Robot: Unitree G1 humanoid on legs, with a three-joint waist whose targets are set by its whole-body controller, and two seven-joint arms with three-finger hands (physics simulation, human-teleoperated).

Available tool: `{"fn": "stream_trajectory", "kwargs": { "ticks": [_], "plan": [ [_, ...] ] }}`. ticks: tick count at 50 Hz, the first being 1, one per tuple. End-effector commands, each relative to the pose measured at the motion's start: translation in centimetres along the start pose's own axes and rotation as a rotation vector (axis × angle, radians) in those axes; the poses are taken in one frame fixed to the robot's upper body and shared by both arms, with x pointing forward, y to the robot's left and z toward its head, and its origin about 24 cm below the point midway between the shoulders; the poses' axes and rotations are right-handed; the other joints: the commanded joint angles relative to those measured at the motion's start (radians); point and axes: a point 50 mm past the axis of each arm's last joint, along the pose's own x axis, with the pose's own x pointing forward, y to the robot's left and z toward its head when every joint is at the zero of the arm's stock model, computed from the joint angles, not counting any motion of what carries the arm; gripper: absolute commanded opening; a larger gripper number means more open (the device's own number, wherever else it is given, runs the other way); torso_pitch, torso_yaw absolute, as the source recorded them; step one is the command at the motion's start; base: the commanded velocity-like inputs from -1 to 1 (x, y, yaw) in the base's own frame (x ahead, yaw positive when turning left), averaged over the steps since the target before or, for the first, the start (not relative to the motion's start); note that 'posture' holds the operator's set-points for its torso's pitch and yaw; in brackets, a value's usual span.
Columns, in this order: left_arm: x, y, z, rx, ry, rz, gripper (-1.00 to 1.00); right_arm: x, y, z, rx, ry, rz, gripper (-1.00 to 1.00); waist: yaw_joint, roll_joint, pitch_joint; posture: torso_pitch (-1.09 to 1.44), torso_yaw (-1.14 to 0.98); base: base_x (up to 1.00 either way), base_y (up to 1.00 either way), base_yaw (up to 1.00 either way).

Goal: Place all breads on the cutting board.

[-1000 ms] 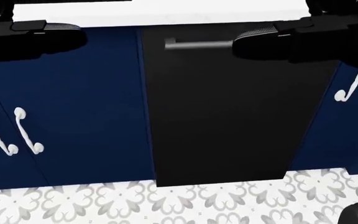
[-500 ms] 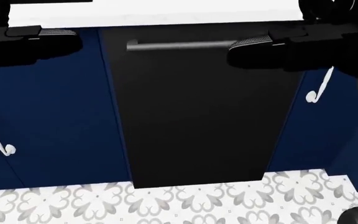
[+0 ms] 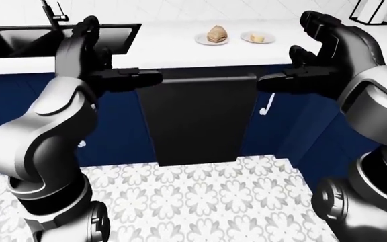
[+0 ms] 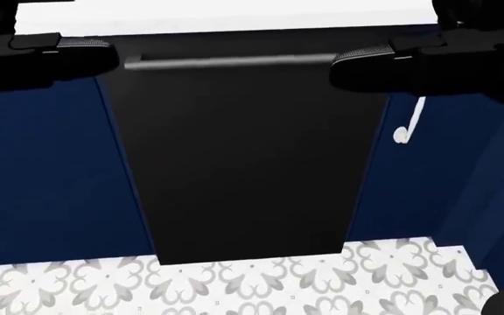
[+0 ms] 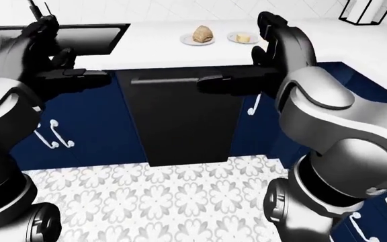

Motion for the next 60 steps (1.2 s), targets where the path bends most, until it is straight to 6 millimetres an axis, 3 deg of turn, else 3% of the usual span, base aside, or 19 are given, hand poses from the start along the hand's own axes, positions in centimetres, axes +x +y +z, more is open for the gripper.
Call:
{"fn": "stream_trajectory", "kwargs": {
  "ticks": [1, 7, 12, 14, 18, 21, 26, 27, 31, 32, 35, 40, 43, 47, 52, 54, 56, 57, 60],
  "plan": [
    [-0.3, -0.2, 1.7, -0.007, -0.086, -0.005, 1.00, -0.4, -0.3, 1.2, -0.002, -0.050, -0.016, 1.00, -0.015, 0.021, -0.034, 0.00, 0.00, 0.00, -0.30, 0.00],
    [-0.4, -0.1, 1.9, -0.010, -0.088, -0.005, 1.00, -0.3, -0.2, 1.5, -0.003, -0.052, -0.015, 1.00, -0.015, -0.016, -0.035, 0.00, 0.00, 0.00, -0.31, 0.00],
    [-0.4, -0.3, 1.9, -0.012, -0.089, -0.008, 1.00, -0.4, -0.4, 1.6, -0.001, -0.055, -0.018, 1.00, -0.001, -0.128, -0.055, 0.00, 0.00, 0.00, -0.31, 0.00],
    [-0.4, -0.2, 1.8, -0.013, -0.086, -0.004, 1.00, -0.5, -0.4, 1.3, 0.001, -0.052, -0.017, 1.00, -0.008, -0.110, -0.027, 0.00, 0.00, 0.00, -0.30, 0.00],
    [-0.5, -0.2, 1.8, -0.012, -0.088, -0.004, 1.00, -0.6, -0.4, 1.2, 0.005, -0.054, -0.015, 1.00, -0.009, -0.071, -0.029, 0.00, 0.00, 0.00, -0.21, 0.00],
    [-0.5, -0.2, 1.8, -0.013, -0.089, -0.006, 1.00, -0.7, -0.3, 1.3, 0.007, -0.061, -0.014, 1.00, -0.008, -0.076, 0.006, 0.00, 0.00, 0.00, 0.00, 0.00],
    [-0.5, 0.1, 1.7, -0.014, -0.087, -0.001, 1.00, -0.7, -0.2, 1.4, 0.000, -0.138, -0.054, 1.00, -0.013, -0.068, 0.012, 0.00, 0.00, 0.00, 0.00, 0.00],
    [-0.6, 0.1, 1.7, -0.013, -0.088, -0.001, 1.00, -0.5, -0.1, 1.1, -0.030, -0.114, -0.033, 1.00, -0.015, -0.060, -0.012, 0.00, 0.00, 0.16, -0.04, 0.00],
    [-0.6, 0.1, 1.9, -0.015, -0.090, 0.000, 1.00, -0.7, 0.0, 1.4, -0.017, -0.108, -0.007, 1.00, -0.023, 0.025, -0.024, 0.00, 0.00, 0.14, -0.02, 0.00],
    [-0.6, 0.1, 2.0, -0.016, -0.091, 0.000, 1.00, -0.7, 0.0, 1.5, -0.020, -0.106, -0.005, 1.00, -0.020, -0.003, -0.014, 0.00, 0.00, 0.12, 0.00, 0.00],
    [-0.6, 0.1, 2.0, -0.016, -0.091, 0.000, 1.00, -0.7, 0.1, 1.6, -0.019, -0.106, -0.003, 1.00, -0.025, 0.003, -0.028, 0.00, 0.00, 0.13, 0.00, 0.00],
    [-0.6, 0.1, 2.1, -0.017, -0.092, 0.001, 1.00, -0.7, 0.2, 1.9, -0.018, -0.106, 0.004, 1.00, -0.017, -0.037, -0.021, 0.00, 0.00, 0.12, 0.00, 0.00],
    [-0.5, 0.1, 2.0, -0.017, -0.092, -0.001, 1.00, -0.6, 0.2, 1.8, -0.021, -0.107, 0.005, 1.00, -0.008, -0.103, -0.034, 0.00, 0.00, 0.14, 0.00, 0.00],
    [-0.5, 0.2, 2.0, -0.017, -0.093, 0.000, 1.00, -0.7, 0.2, 1.9, -0.022, -0.108, 0.005, 1.00, -0.018, -0.094, -0.010, 0.00, 0.00, 0.22, 0.00, 0.00],
    [-0.5, 0.1, 2.1, -0.017, -0.092, -0.002, 1.00, -0.7, 0.2, 2.1, -0.021, -0.107, 0.007, 1.00, -0.025, -0.045, 0.002, 0.00, 0.00, 0.23, 0.00, 0.00],
    [-0.6, 0.1, 2.0, -0.017, -0.090, -0.001, 1.00, -0.7, 0.3, 2.0, -0.021, -0.107, 0.008, 1.00, -0.032, -0.013, 0.001, 0.00, 0.00, 0.23, 0.00, 0.00],
    [-0.6, 0.2, 2.0, -0.017, -0.090, 0.000, 1.00, -0.7, 0.3, 1.9, -0.021, -0.106, 0.008, 1.00, -0.035, 0.056, -0.026, 0.00, 0.00, 0.23, 0.00, 0.00],
    [-0.6, 0.2, 2.0, -0.018, -0.091, 0.001, 1.00, -0.7, 0.3, 1.9, -0.021, -0.106, 0.009, 1.00, -0.026, 0.019, -0.016, 0.00, 0.00, 0.23, 0.00, 0.00],
    [-0.6, 0.2, 2.0, -0.018, -0.091, 0.000, 1.00, -0.8, 0.3, 2.0, -0.022, -0.106, 0.008, 1.00, -0.025, 0.015, -0.023, 0.00, 0.00, 0.24, 0.00, 0.00]
  ]
}}
